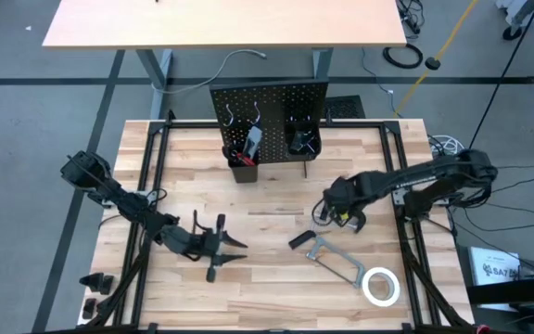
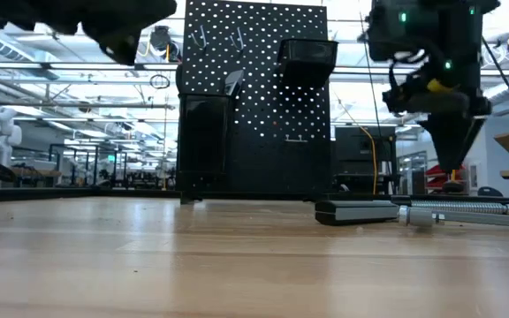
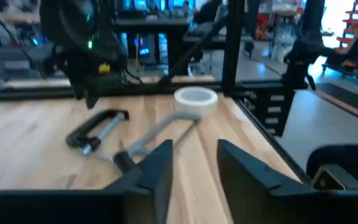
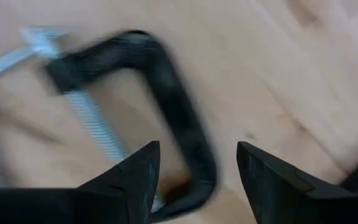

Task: Hang tools onto peg board
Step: Move the clamp to the center of the table

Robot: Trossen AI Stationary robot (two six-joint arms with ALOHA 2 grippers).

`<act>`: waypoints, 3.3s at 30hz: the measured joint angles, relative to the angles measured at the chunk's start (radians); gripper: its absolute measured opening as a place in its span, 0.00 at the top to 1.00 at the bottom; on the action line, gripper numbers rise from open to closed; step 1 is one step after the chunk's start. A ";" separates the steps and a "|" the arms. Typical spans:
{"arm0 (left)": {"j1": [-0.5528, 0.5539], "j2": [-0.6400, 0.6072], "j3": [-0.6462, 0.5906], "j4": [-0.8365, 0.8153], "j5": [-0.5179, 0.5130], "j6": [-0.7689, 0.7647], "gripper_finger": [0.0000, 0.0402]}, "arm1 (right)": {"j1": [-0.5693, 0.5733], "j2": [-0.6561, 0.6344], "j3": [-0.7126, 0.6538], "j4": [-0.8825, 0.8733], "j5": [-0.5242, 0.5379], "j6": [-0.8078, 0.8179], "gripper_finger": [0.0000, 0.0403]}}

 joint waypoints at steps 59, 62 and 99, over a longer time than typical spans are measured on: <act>0.076 -0.006 0.002 -0.052 0.142 -0.107 0.56 | 0.012 0.161 -0.039 0.165 0.016 -0.346 0.73; 0.076 -0.006 0.002 -0.054 0.142 -0.108 0.56 | 0.051 0.159 0.012 0.093 0.051 -0.320 0.73; 0.077 -0.012 0.002 -0.084 0.113 -0.108 0.56 | 0.345 0.272 0.407 0.108 0.231 -0.124 0.73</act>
